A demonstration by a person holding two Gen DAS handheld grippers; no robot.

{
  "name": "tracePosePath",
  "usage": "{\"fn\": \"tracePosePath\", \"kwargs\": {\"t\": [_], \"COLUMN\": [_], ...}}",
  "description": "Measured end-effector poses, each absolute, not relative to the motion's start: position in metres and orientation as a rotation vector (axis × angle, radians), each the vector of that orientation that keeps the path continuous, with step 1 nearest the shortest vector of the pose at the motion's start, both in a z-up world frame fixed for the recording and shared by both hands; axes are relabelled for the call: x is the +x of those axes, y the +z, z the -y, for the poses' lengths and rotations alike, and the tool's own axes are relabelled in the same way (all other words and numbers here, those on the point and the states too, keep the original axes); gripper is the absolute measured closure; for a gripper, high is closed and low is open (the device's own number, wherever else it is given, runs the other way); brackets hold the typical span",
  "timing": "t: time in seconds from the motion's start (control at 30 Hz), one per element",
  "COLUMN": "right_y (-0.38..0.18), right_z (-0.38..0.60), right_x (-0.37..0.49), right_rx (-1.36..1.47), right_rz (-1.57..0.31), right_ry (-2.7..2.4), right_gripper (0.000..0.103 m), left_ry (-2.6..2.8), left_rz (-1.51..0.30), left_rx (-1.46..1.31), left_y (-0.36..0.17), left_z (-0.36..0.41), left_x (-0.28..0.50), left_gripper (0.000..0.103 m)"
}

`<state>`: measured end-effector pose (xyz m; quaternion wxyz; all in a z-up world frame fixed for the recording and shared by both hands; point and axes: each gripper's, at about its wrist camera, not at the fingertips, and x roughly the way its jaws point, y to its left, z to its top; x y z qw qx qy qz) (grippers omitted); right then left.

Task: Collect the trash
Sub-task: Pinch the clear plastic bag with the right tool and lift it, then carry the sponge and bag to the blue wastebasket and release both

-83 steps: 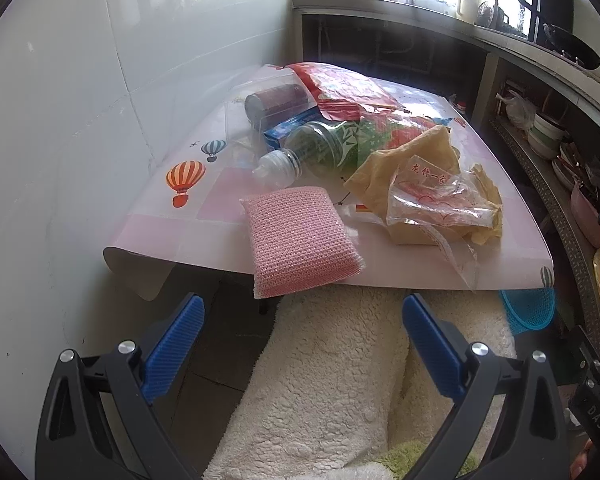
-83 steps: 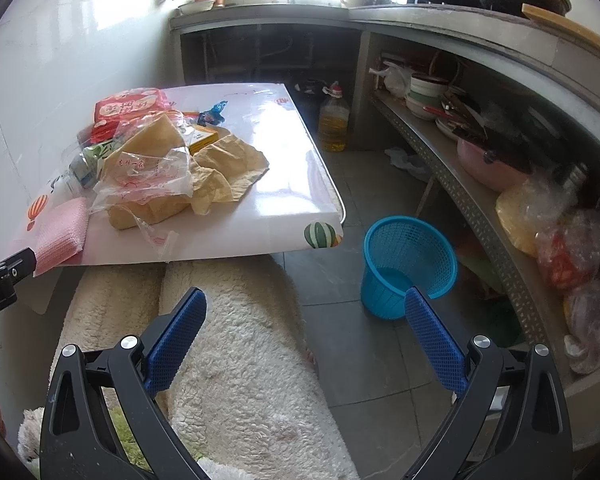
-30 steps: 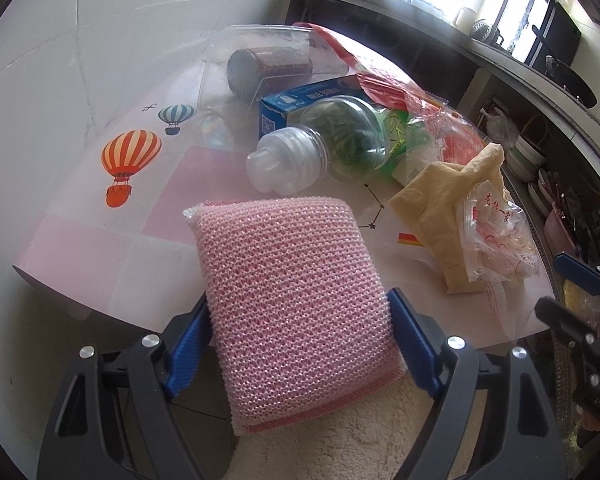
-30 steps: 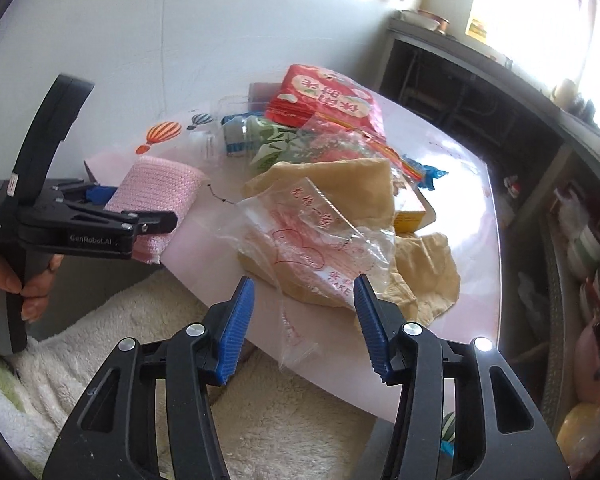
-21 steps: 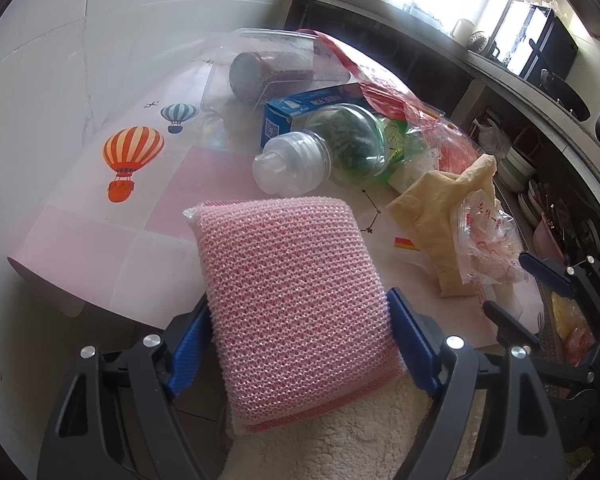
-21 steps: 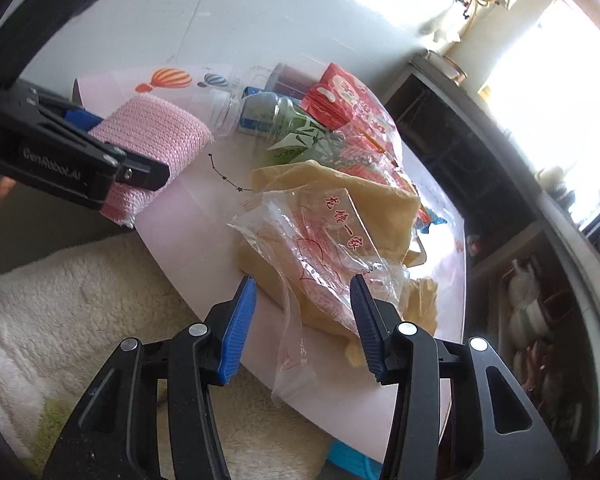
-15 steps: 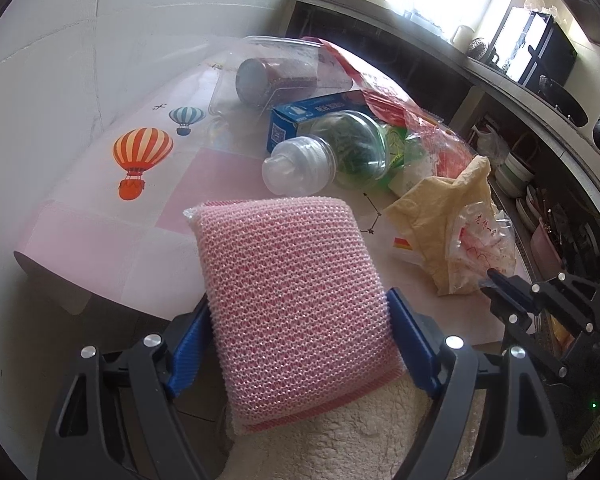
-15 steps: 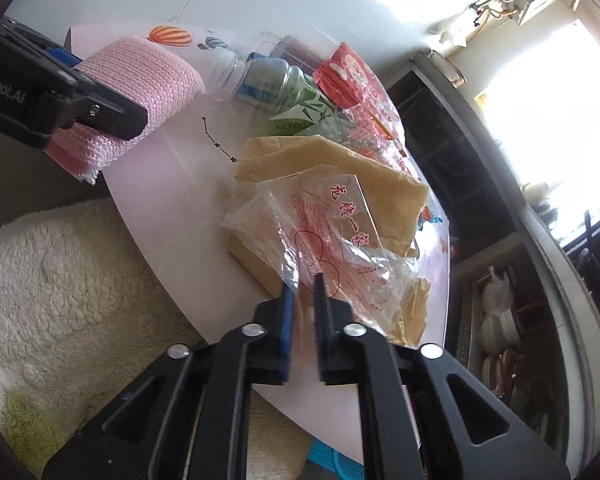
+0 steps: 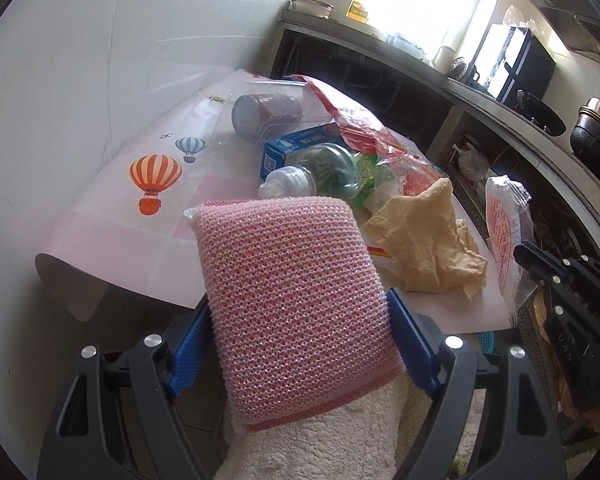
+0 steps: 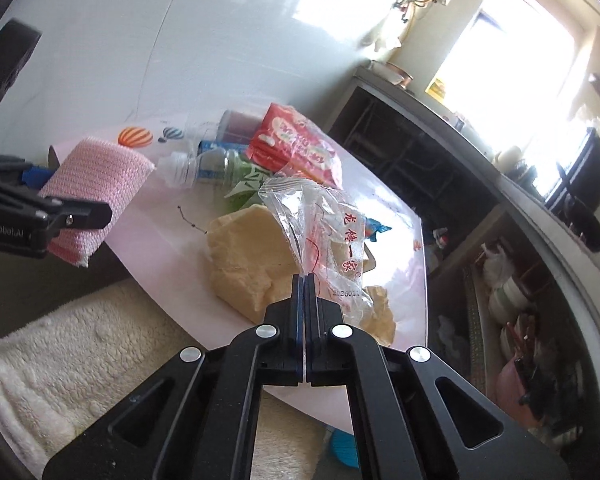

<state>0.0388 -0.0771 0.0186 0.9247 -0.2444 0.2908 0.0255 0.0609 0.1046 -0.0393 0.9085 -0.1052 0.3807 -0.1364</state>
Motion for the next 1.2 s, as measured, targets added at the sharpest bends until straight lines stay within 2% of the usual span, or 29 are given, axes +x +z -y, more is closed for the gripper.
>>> {"fn": "tracePosePath", "kwargs": {"t": [0.27, 0.57, 0.9, 1.2], "right_y": [0.052, 0.055, -0.002, -0.095], "right_z": [0.105, 0.193, 0.331, 0.433], "right_x": [0.017, -0.015, -0.033, 0.01], "right_rx": [-0.39, -0.176, 0.192, 0.413], "right_rz": [-0.5, -0.524, -0.649, -0.801], "right_ry": [-0.044, -0.269, -0.426, -0.522], "right_gripper": [0.103, 0.103, 0.103, 0.103], "left_ry": [-0.412, -0.708, -0.985, -0.983], "left_rz": [-0.675, -0.676, -1.0, -1.35], "left_rx": [-0.213, -0.171, -0.052, 0.175], "left_y": [0.0, 0.043, 0.038, -0.058], "left_z": [-0.077, 0.021, 0.222, 0.413], "left_x": [0.044, 0.076, 0.153, 0.203], "left_gripper": [0.023, 0.023, 0.023, 0.022]}}
